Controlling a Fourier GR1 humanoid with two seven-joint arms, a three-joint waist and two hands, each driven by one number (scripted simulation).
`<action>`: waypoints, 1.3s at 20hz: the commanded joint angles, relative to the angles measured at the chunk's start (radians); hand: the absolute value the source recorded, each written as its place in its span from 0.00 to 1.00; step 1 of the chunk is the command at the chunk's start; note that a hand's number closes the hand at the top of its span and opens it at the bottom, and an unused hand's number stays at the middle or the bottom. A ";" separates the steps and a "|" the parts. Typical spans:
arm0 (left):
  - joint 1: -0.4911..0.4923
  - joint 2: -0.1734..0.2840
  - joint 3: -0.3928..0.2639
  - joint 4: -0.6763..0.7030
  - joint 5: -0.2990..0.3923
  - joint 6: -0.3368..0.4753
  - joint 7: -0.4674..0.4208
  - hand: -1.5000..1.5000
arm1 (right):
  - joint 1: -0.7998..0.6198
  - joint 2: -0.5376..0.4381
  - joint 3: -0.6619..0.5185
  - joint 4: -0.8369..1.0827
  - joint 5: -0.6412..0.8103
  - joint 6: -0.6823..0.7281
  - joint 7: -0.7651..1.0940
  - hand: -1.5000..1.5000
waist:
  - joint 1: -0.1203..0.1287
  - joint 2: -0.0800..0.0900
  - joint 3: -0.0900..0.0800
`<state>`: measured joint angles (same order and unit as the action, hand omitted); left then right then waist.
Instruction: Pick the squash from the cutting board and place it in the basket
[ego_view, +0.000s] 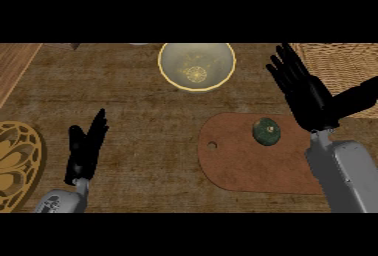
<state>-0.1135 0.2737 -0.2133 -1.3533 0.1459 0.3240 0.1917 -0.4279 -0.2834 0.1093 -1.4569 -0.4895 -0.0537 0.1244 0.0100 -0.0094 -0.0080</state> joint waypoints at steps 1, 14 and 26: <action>0.030 0.003 0.037 -0.049 0.005 -0.007 -0.054 0.50 | 0.043 0.002 0.003 -0.063 0.098 -0.095 -0.012 1.00 | -0.009 0.007 0.008; 0.026 -0.040 0.035 -0.256 0.049 -0.032 -0.206 0.50 | 0.167 0.152 0.276 -0.064 0.865 -0.770 0.036 0.00 | -0.001 -0.001 0.002; 0.059 -0.022 0.070 -0.256 0.047 -0.012 -0.201 0.50 | 0.153 -0.105 0.186 0.047 1.257 -0.488 0.676 0.00 | -0.063 -0.019 -0.015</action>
<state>-0.0528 0.2472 -0.1532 -1.6117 0.1906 0.3103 -0.0126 -0.2602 -0.3292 0.2833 -1.4125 0.6837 -0.6871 0.6284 -0.0428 -0.0254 -0.0192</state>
